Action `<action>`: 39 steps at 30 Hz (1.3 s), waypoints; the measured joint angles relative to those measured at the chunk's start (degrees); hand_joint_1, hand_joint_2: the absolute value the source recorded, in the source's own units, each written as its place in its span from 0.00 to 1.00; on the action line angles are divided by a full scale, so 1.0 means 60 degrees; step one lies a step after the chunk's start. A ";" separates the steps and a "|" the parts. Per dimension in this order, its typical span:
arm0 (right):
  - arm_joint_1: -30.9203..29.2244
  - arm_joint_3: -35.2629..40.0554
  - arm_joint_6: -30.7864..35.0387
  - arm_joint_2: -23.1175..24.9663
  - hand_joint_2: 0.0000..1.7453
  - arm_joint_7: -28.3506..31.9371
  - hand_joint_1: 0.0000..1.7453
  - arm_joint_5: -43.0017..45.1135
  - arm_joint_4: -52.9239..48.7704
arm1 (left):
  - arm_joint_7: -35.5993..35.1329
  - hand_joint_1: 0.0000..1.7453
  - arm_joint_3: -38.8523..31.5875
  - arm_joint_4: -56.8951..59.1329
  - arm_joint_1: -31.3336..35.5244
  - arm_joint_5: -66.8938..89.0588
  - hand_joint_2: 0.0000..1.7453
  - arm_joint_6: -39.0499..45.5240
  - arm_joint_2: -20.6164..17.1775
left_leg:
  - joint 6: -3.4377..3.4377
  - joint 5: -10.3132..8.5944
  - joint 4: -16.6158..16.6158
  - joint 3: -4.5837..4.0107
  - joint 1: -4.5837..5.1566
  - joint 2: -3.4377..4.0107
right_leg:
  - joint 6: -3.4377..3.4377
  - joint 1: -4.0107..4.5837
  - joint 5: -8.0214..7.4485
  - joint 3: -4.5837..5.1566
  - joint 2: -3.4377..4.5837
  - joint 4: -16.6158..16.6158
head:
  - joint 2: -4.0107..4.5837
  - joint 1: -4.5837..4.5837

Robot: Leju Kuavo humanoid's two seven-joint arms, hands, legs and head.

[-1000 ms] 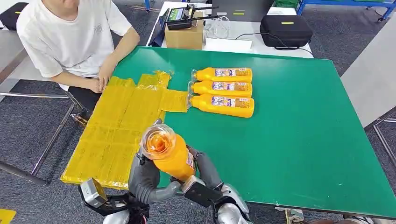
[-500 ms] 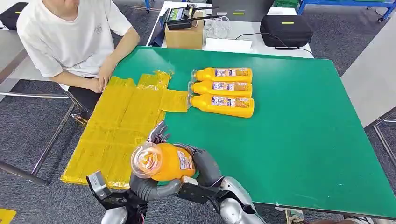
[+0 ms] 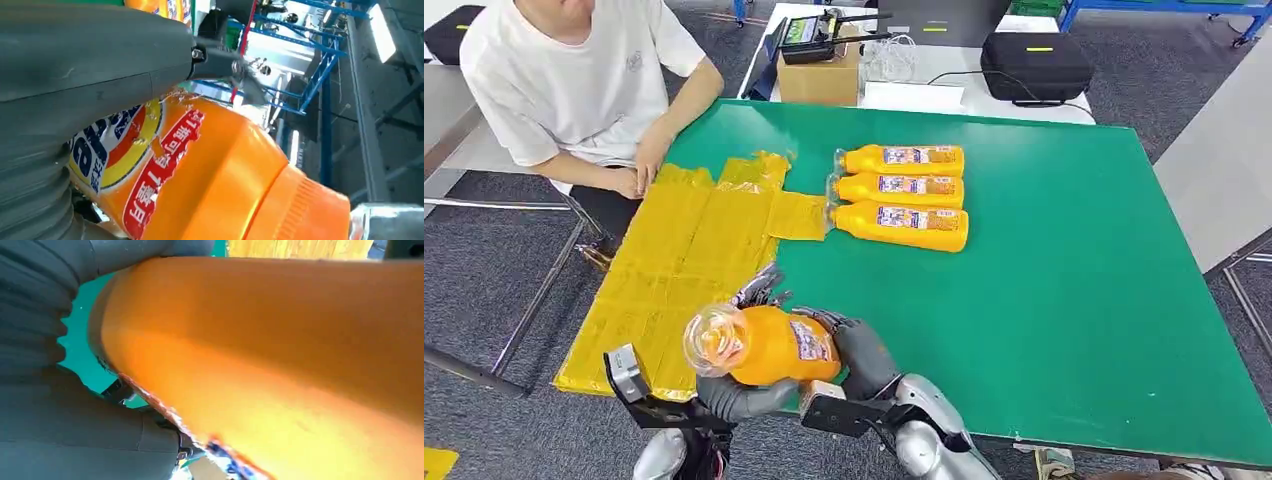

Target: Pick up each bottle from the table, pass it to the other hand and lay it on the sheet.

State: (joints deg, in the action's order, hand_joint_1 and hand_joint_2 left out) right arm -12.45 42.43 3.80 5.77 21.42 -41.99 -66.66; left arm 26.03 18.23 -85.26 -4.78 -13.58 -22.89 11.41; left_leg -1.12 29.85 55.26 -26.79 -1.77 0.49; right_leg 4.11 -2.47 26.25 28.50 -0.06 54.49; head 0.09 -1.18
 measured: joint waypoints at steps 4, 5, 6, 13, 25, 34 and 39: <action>0.0024 0.0200 0.0265 0.0004 0.00 0.0033 0.00 -0.0004 0.0094 | -0.0044 1.00 -0.0084 0.0029 0.0011 -0.0171 1.00 -0.0025 0.0000 | 0.0000 0.0000 0.0000 -0.0002 0.0000 -0.0001 | 0.0000 -0.0001 0.0000 0.0000 -0.0001 0.0000 | 0.0000 0.0004; 0.0052 0.0218 0.0407 0.0007 0.00 0.0029 0.00 -0.0025 0.0109 | -0.0051 1.00 -0.0087 0.0029 0.0012 -0.0128 1.00 0.0057 0.0000 | 0.0000 0.0000 0.0000 -0.0002 0.0001 -0.0001 | 0.0000 -0.0001 0.0000 -0.0001 -0.0001 0.0000 | 0.0000 -0.0004; 0.0092 0.0222 0.0529 0.0015 0.00 0.0000 0.00 -0.0036 0.0109 | -0.0051 1.00 -0.0084 0.0029 0.0010 -0.0054 1.00 0.0168 0.0007 | 0.0000 0.0000 0.0000 -0.0002 0.0001 -0.0002 | 0.0000 -0.0002 0.0000 -0.0001 -0.0001 0.0000 | 0.0000 0.0004; 0.0577 0.0189 0.1610 0.0182 0.00 -0.0066 0.00 -0.0208 -0.0343 | -0.0244 1.00 -0.0106 -0.0215 -0.0024 0.1254 1.00 0.2056 0.0102 | 0.0000 0.0001 0.0000 -0.0003 0.0000 0.0008 | 0.0000 0.0001 0.0000 0.0007 0.0003 -0.0001 | 0.0000 -0.0007; 0.1233 -0.0565 0.3815 0.0310 0.00 0.0211 0.00 -0.0463 -0.1195 | -0.0102 1.00 -0.0106 -0.0565 -0.0203 0.3412 1.00 0.4257 0.0127 | 0.0000 0.0000 0.0000 -0.0003 0.0002 -0.0001 | 0.0000 -0.0002 0.0000 0.0004 -0.0002 -0.0001 | 0.0000 0.0000; 0.1904 -0.1811 0.4907 0.0412 0.00 0.0415 0.00 -0.0364 -0.1669 | -0.0047 1.00 -0.0371 -0.0823 -0.0429 0.5370 1.00 0.5825 -0.0124 | 0.0000 0.0000 -0.0001 -0.0004 0.0000 0.0002 | 0.0000 0.0000 0.0000 0.0005 0.0000 -0.0001 | 0.0000 0.0000; 0.1979 -0.2000 0.4921 0.0444 0.00 0.0419 0.00 -0.0357 -0.1730 | -0.0040 1.00 -0.0422 -0.0900 -0.0491 0.5392 1.00 0.5869 -0.0171 | 0.0000 0.0000 0.0000 -0.0002 0.0001 0.0001 | 0.0000 -0.0001 0.0000 0.0004 -0.0001 -0.0001 | 0.0000 0.0000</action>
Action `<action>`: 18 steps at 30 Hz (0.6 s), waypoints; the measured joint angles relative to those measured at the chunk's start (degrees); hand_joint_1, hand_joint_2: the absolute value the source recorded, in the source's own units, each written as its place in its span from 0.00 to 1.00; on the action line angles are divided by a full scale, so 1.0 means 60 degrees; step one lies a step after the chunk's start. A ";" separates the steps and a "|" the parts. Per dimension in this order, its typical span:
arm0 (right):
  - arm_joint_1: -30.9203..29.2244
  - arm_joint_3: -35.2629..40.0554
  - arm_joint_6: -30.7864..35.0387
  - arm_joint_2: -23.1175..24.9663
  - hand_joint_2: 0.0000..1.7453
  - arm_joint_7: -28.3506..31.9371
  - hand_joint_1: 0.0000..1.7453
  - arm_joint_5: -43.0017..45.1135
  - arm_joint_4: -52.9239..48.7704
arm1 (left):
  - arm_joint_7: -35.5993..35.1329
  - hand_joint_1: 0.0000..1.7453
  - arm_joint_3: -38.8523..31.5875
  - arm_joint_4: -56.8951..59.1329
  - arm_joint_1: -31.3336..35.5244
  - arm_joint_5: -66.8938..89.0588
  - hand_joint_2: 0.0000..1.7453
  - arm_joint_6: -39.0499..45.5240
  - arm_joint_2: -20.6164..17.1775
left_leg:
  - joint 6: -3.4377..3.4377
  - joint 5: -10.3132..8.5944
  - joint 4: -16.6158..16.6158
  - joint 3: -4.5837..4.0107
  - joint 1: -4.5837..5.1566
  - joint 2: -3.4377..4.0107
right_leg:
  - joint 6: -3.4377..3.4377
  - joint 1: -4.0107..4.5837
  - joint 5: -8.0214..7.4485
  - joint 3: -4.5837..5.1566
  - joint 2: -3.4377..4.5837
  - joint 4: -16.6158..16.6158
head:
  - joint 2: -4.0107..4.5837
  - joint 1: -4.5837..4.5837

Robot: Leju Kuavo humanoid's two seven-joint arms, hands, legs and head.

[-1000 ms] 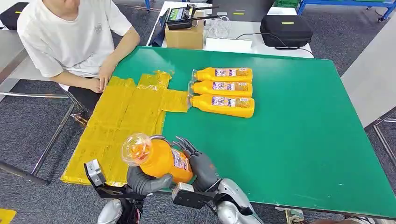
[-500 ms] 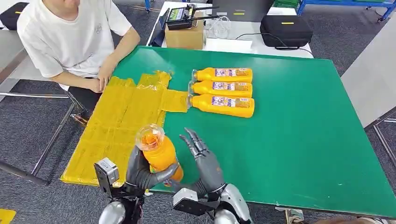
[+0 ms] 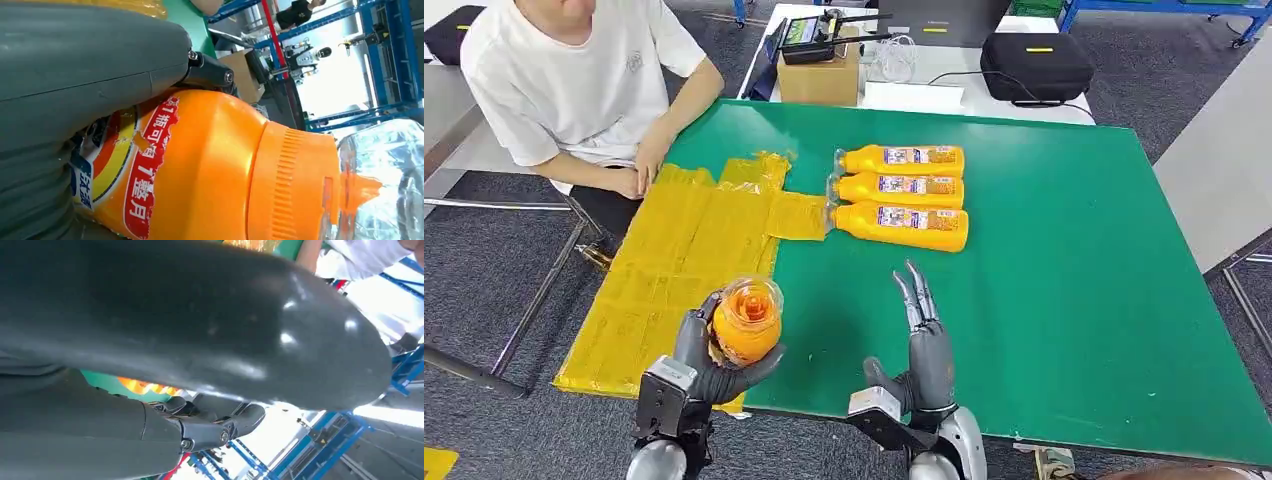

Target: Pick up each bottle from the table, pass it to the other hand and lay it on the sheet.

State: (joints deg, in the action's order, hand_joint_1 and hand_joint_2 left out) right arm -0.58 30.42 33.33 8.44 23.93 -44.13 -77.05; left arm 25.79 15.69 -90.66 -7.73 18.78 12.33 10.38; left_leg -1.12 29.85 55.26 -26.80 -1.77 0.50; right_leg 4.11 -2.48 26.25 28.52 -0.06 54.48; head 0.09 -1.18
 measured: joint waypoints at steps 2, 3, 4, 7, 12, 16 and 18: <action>0.0022 -0.0040 0.0004 0.0007 0.00 0.0000 0.00 0.0000 -0.0026 | 0.0000 1.00 -0.0011 -0.0015 -0.0002 0.0004 1.00 0.0004 -0.0011 | 0.0000 0.0000 0.0000 0.0000 0.0000 -0.0001 | 0.0000 0.0000 0.0000 0.0000 -0.0001 0.0000 | 0.0000 0.0000; 0.0034 -0.0044 0.0004 0.0007 0.00 0.0000 0.00 0.0000 -0.0036 | 0.0000 1.00 -0.0022 -0.0015 -0.0002 0.0004 1.00 0.0004 -0.0015 | 0.0000 0.0000 0.0000 0.0000 0.0000 -0.0001 | 0.0000 0.0000 0.0000 0.0000 0.0000 0.0000 | -0.0003 0.0000; 0.0040 -0.0051 0.0007 0.0015 0.00 0.0000 0.00 -0.0004 -0.0044 | 0.0000 1.00 -0.0029 -0.0015 -0.0002 0.0004 1.00 0.0004 -0.0022 | 0.0000 0.0000 0.0000 0.0000 0.0000 0.0000 | 0.0000 0.0001 0.0000 0.0000 0.0000 0.0001 | 0.0000 0.0000; 0.0044 -0.0095 0.0018 0.0022 0.00 0.0004 0.00 0.0004 -0.0044 | 0.0000 1.00 -0.0062 -0.0015 -0.0002 0.0073 1.00 0.0048 -0.0040 | 0.0000 0.0000 0.0000 0.0000 -0.0001 -0.0001 | 0.0000 0.0001 0.0000 0.0001 -0.0001 0.0001 | 0.0000 0.0000; 0.0261 -0.0463 0.0463 0.0142 1.00 0.0251 0.00 0.0233 -0.0179 | -0.0193 1.00 -0.0171 -0.0022 -0.0067 0.1757 1.00 0.1185 -0.0149 | 0.0000 0.0000 0.0000 -0.0001 -0.0001 0.0000 | 0.0000 0.0001 0.0000 0.0000 0.0000 0.0000 | 0.0000 0.0000; 0.0494 -0.0725 0.0213 0.0142 1.00 0.0353 0.00 0.0541 -0.0225 | -0.1044 0.91 -0.0480 0.0225 -0.0021 0.3985 1.00 0.1756 -0.0417 | 0.0000 0.0000 0.0000 0.0001 0.0000 -0.0002 | 0.0000 0.0001 0.0000 0.0001 -0.0001 -0.0001 | 0.0000 0.0000; 0.0581 -0.0776 -0.0158 0.0142 1.00 0.0452 0.00 0.0868 -0.0255 | -0.1387 0.88 -0.0572 0.0639 0.0101 0.5082 1.00 0.1789 -0.0605 | 0.0000 0.0000 -0.0001 0.0004 -0.0001 0.0000 | 0.0000 0.0001 0.0000 0.0001 0.0000 0.0000 | 0.0000 0.0000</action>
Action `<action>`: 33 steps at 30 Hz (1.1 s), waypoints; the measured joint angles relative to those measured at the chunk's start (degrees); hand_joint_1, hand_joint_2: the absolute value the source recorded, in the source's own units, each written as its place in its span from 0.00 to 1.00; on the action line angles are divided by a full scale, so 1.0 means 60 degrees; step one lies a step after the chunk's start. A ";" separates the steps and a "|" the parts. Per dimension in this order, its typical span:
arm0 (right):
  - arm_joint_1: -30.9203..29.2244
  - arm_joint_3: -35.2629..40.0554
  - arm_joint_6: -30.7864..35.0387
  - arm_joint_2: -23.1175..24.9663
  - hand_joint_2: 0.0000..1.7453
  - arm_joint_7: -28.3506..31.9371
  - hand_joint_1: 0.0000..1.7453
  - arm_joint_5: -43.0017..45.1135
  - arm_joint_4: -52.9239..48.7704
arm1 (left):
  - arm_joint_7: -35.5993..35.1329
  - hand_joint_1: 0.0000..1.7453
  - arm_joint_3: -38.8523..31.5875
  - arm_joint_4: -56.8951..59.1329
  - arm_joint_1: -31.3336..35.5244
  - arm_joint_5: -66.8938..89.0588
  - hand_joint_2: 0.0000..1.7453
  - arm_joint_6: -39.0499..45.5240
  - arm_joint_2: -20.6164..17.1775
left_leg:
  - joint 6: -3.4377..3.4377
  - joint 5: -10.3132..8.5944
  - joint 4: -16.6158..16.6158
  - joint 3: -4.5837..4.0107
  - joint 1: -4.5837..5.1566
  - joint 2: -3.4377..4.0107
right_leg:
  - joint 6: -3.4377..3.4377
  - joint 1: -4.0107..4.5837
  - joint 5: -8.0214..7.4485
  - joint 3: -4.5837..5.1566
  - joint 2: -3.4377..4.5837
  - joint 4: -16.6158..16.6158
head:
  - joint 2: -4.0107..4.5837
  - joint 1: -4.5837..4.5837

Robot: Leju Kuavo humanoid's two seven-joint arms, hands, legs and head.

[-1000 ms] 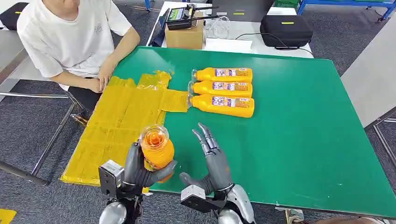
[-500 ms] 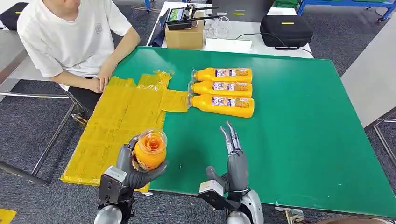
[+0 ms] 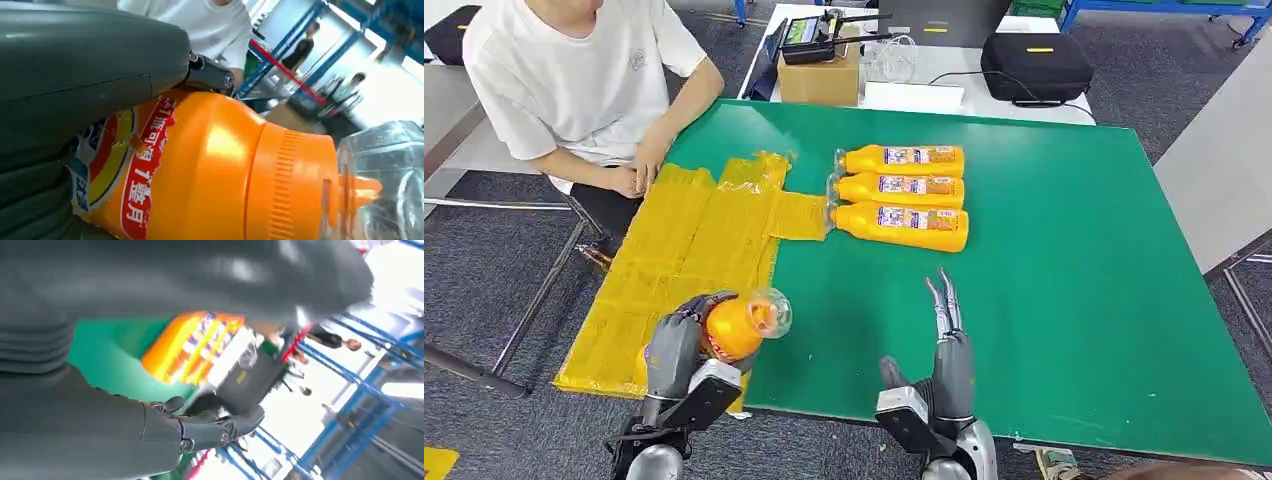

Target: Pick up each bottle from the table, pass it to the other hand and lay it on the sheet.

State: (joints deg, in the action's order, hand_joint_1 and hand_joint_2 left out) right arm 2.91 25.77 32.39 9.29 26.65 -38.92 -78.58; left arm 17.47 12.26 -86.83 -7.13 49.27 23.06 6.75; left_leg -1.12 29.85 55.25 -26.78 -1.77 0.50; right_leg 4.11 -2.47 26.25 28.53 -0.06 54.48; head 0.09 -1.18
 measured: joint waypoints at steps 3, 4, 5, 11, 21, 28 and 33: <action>0.0079 -0.0080 -0.0447 0.0007 1.00 0.0120 0.00 0.0647 -0.0047 | -0.0749 0.88 -0.0066 0.1096 0.0552 0.1404 1.00 -0.0493 -0.0359 | 0.0000 -0.0004 0.0000 0.0007 0.0000 -0.0002 | 0.0000 0.0000 0.0000 -0.0010 -0.0004 0.0001 | 0.0000 0.0003; 0.0091 -0.0116 -0.0513 0.0007 1.00 0.0163 0.00 0.0764 -0.0047 | -0.0828 0.90 -0.0066 0.1526 0.0800 0.1738 1.00 -0.0616 -0.0485 | 0.0000 -0.0005 -0.0001 0.0011 0.0000 -0.0004 | 0.0000 -0.0001 0.0000 -0.0016 -0.0004 0.0002 | 0.0000 0.0000; 0.0110 -0.0135 -0.0527 0.0011 1.00 0.0193 0.00 0.0823 -0.0047 | -0.0843 0.97 -0.0066 0.1861 0.0992 0.1821 1.00 -0.0659 -0.0579 | 0.0000 -0.0004 -0.0001 0.0019 0.0000 0.0001 | 0.0000 -0.0001 -0.0001 -0.0022 0.0000 0.0006 | 0.0000 -0.0004; 0.0155 -0.0215 -0.0807 0.0015 1.00 0.0349 0.00 0.1179 -0.0047 | -0.1061 1.00 -0.0047 0.3532 0.2180 0.2039 1.00 -0.1369 -0.0906 | 0.0000 -0.0004 -0.0003 0.0059 0.0001 -0.0008 | 0.0000 -0.0002 0.0000 -0.0071 -0.0005 0.0004 | 0.0000 0.0000; 0.0029 -0.0266 -0.1136 0.0015 1.00 0.0729 0.00 0.1912 0.0171 | -0.0521 0.00 0.0033 0.6910 0.4417 0.2087 1.00 -0.1800 -0.1187 | -0.0008 -0.0019 -0.0012 0.0156 0.0000 -0.0023 | -0.0003 -0.0003 0.0001 -0.0194 -0.0024 0.0009 | 0.0000 0.0000; -0.0045 -0.0295 -0.1230 0.0015 1.00 0.0976 0.00 0.2098 0.0452 | 0.0910 0.00 0.0036 0.7907 0.4705 0.1248 1.00 -0.1632 -0.1249 | -0.0009 -0.0019 -0.0014 0.0204 0.0002 -0.0033 | -0.0005 -0.0008 0.0003 -0.0248 -0.0029 0.0011 | 0.0000 0.0000; -0.0048 -0.0317 -0.1285 0.0011 1.00 0.1009 0.00 0.2185 0.0627 | 0.1590 0.00 -0.0167 0.7340 0.4269 -0.1067 1.00 -0.3025 -0.1096 | -0.0008 -0.0019 -0.0013 0.0205 0.0005 -0.0057 | -0.0004 -0.0013 0.0004 -0.0247 -0.0043 0.0010 | 0.0000 0.0000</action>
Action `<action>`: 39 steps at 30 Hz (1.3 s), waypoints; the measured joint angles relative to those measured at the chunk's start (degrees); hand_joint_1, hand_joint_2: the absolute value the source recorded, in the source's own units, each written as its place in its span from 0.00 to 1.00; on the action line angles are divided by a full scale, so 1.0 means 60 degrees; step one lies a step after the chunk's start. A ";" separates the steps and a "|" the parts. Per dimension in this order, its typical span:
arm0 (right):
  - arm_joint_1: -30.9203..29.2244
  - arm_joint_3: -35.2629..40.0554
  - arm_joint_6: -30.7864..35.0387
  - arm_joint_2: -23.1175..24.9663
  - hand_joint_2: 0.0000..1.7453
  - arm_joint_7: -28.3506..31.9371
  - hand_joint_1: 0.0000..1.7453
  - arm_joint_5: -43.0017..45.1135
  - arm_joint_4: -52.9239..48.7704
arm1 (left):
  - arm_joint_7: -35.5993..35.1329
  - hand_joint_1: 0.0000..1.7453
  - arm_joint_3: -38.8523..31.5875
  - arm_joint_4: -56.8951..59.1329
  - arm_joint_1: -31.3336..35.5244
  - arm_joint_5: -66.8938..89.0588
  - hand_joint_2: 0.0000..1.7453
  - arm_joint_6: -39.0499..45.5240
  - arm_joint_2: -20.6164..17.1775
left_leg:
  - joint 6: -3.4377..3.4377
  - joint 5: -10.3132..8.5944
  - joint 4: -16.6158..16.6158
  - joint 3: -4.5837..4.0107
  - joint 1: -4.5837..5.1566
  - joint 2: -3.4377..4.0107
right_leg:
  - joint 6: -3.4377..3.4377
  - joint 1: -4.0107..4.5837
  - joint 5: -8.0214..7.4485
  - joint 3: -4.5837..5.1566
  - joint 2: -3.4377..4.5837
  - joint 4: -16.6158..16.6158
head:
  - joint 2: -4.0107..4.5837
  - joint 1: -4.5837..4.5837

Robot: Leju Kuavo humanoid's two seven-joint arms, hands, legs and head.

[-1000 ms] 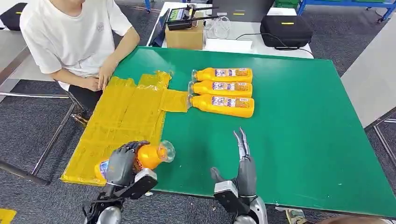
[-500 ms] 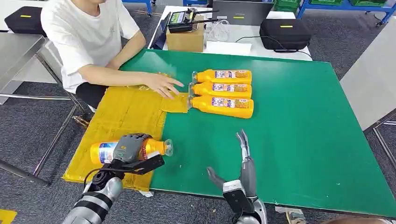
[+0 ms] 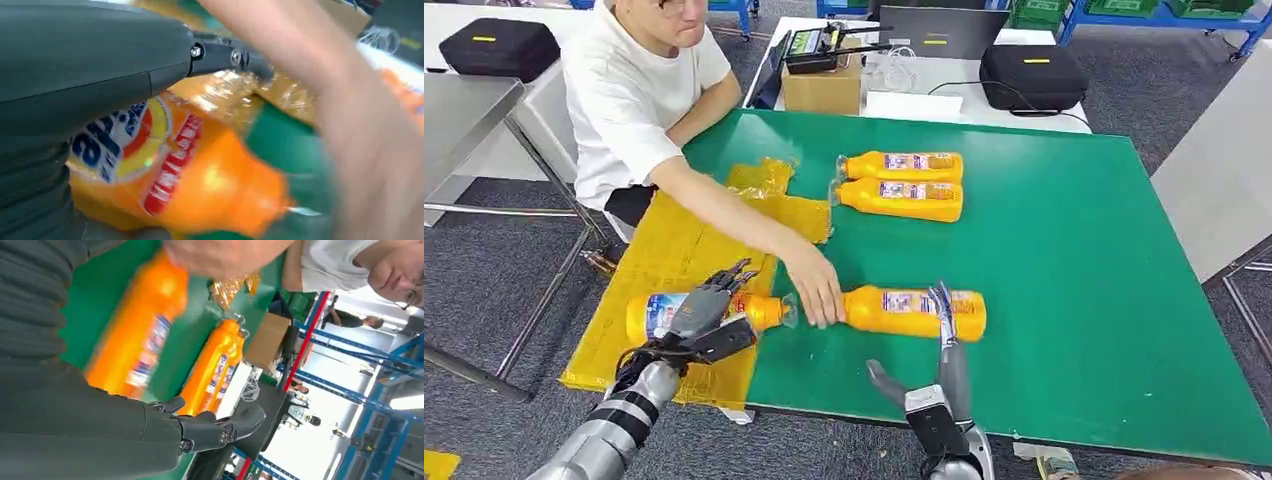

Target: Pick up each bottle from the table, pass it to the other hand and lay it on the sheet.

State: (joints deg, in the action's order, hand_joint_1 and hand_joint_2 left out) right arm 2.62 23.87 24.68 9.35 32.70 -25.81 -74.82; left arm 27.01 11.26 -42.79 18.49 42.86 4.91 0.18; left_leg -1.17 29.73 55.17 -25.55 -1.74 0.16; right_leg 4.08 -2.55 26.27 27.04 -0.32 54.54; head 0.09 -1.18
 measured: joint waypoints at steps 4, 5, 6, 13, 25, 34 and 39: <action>0.0045 -0.0018 0.0193 0.0000 1.00 -0.0051 0.00 -0.0037 0.0069 | 0.0774 0.00 -0.0387 -0.1592 -0.1293 -0.1440 1.00 0.1312 0.0649 | 0.0002 0.0003 0.0009 -0.0035 0.0002 0.0053 | 0.0002 0.0001 -0.0004 0.0083 0.0050 0.0000 | 0.0000 0.0004; 0.0085 -0.0029 0.0248 0.0000 1.00 -0.0091 0.00 -0.0091 0.0069 | 0.0759 0.00 -0.0390 -0.2098 -0.1625 -0.1571 1.00 0.1781 0.0849 | 0.0002 0.0002 0.0013 -0.0068 0.0002 0.0054 | 0.0003 0.0001 -0.0005 0.0110 0.0047 -0.0002 | 0.0000 0.0004; 0.0118 -0.0033 0.0281 0.0000 1.00 -0.0120 0.00 -0.0138 0.0069 | 0.0690 0.00 -0.0387 -0.2589 -0.1837 -0.1636 1.00 0.2037 0.0982 | 0.0003 0.0002 0.0014 -0.0090 0.0002 0.0048 | 0.0004 0.0000 -0.0006 0.0124 0.0040 -0.0002 | 0.0000 0.0007; 0.0218 -0.0073 0.0732 0.0000 1.00 -0.0452 0.00 -0.0357 0.0065 | 0.1156 0.00 -0.0558 -0.4826 -0.2707 -0.4395 1.00 0.2086 0.1822 | 0.0002 0.0004 0.0013 -0.0155 -0.0004 0.0049 | 0.0005 0.0011 -0.0005 0.0193 0.0037 -0.0002 | 0.0000 0.0000; 0.0389 0.0026 0.1938 -0.0808 1.00 -0.2728 0.00 -0.5191 -0.0156 | 0.2190 0.00 -0.0347 -0.9004 -0.3384 -0.4339 1.00 0.5841 0.2360 | 0.0003 0.0006 0.0013 -0.0170 -0.0002 0.0051 | 0.0005 0.0008 -0.0005 0.0207 0.0041 -0.0005 | 0.0000 -0.0004; 0.0385 0.0011 0.0846 -0.2010 1.00 -0.4378 0.00 -0.7539 -0.0572 | 0.2194 0.00 -0.0041 -1.0543 -0.3589 -0.3344 1.00 0.5841 0.2553 | 0.0006 0.0007 0.0014 -0.0171 0.0003 0.0048 | 0.0005 0.0003 -0.0005 0.0207 0.0039 -0.0007 | 0.0000 0.0000; 0.0261 -0.0427 0.0003 -0.2780 1.00 -0.4831 0.00 -0.8215 -0.0762 | 0.2194 0.00 0.0280 -1.0679 -0.3602 -0.3483 1.00 0.5841 0.2517 | 0.0007 0.0008 0.0014 -0.0171 0.0007 0.0047 | 0.0006 -0.0002 -0.0006 0.0207 0.0038 -0.0008 | -0.0004 0.0000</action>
State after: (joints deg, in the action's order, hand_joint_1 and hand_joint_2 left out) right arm 4.19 21.31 24.70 -7.32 3.72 -75.10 -79.39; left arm 40.17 12.94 -106.86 -3.12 21.97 39.95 15.28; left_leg -1.13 29.78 55.26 -26.58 -1.70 0.44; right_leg 4.12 -2.56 26.24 28.28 -0.09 54.49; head 0.07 -1.18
